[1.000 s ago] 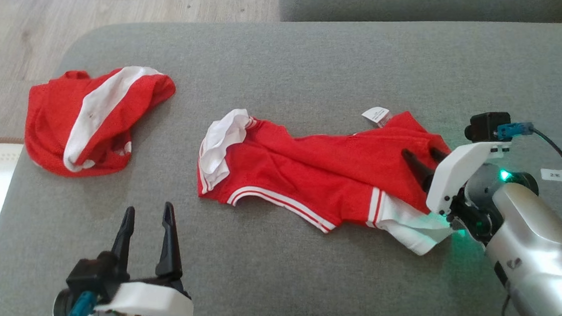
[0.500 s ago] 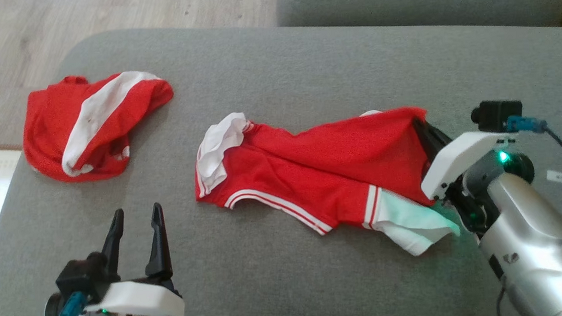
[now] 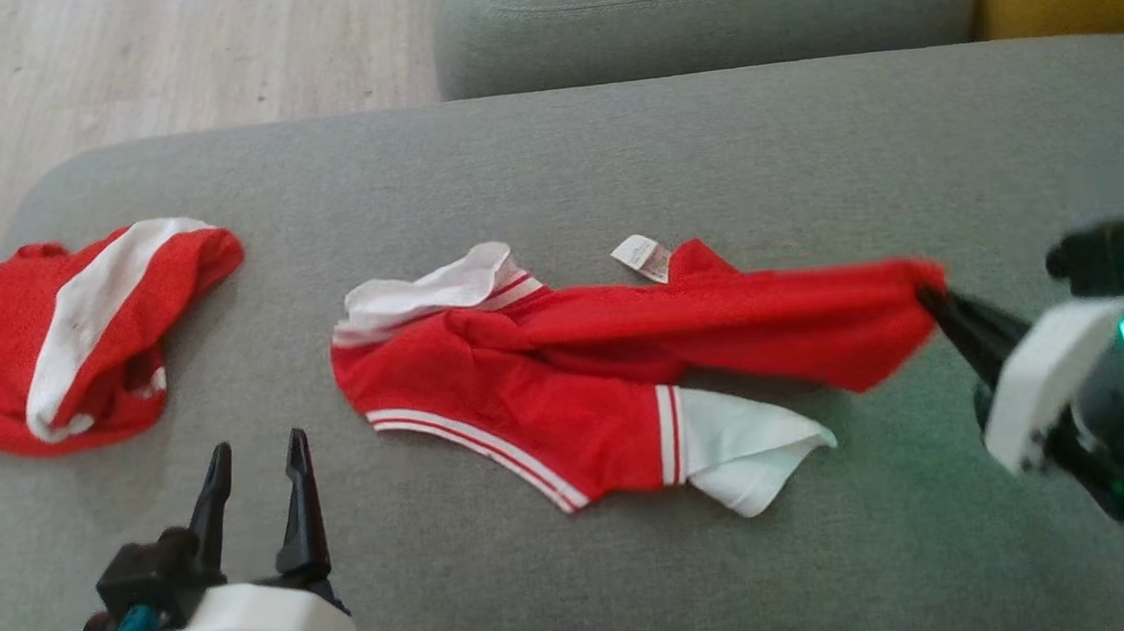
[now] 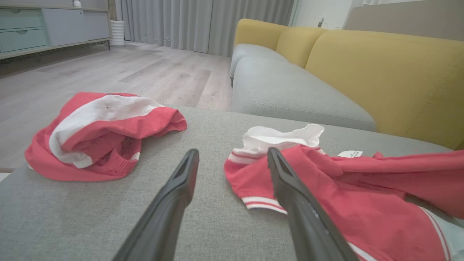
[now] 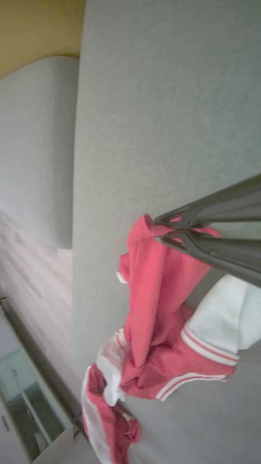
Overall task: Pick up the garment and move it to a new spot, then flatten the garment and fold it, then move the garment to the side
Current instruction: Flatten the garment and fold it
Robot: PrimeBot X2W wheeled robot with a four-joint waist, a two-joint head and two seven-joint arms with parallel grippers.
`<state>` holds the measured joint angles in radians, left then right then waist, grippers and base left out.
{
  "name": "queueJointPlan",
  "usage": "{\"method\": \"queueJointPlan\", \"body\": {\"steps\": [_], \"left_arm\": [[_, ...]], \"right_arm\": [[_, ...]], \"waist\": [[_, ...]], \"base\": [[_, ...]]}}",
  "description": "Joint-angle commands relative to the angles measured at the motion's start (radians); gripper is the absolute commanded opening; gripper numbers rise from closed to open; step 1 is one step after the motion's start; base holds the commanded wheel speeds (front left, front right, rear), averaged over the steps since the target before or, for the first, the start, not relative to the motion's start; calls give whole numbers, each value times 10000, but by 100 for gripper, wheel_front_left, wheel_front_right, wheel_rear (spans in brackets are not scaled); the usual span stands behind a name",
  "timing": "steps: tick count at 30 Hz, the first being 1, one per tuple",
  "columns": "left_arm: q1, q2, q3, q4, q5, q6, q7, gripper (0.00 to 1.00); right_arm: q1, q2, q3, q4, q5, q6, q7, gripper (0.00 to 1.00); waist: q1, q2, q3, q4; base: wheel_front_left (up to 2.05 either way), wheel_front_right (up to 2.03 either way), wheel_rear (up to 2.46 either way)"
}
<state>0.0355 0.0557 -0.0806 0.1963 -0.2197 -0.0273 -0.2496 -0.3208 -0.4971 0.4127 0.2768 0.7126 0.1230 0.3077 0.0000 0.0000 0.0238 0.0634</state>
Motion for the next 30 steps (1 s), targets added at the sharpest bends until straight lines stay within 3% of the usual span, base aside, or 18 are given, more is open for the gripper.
{"method": "queueJointPlan", "body": {"steps": [1, 8, 14, 23, 30], "left_arm": [[-246, 12, 405, -335, 119, -26, -122, 100], [-282, 6, 439, -260, 180, -111, -122, 100], [-230, 42, 537, -98, 230, -182, -122, 100], [-181, 34, 567, -58, 252, -225, -122, 100], [-242, 16, 442, -57, 279, -264, -122, 100]], "right_arm": [[314, -428, -42, -536, -39, 77, 286, 0], [1433, -748, -155, -478, -862, 77, 944, 0], [1513, -263, -544, 327, -2443, 77, 704, 0], [1454, 128, -874, 533, -2701, 77, 398, 0], [176, 200, -953, 195, -2610, 77, -15, 0]], "waist": [[0, 0, -10, -163], [0, 0, -47, -234], [0, 0, -243, -155], [0, 0, -341, -46], [0, 0, -187, 283]], "base": [[0, 0, 0], [0, 0, 0], [0, 0, 0], [0, 0, 0], [0, 0, 0]]}}
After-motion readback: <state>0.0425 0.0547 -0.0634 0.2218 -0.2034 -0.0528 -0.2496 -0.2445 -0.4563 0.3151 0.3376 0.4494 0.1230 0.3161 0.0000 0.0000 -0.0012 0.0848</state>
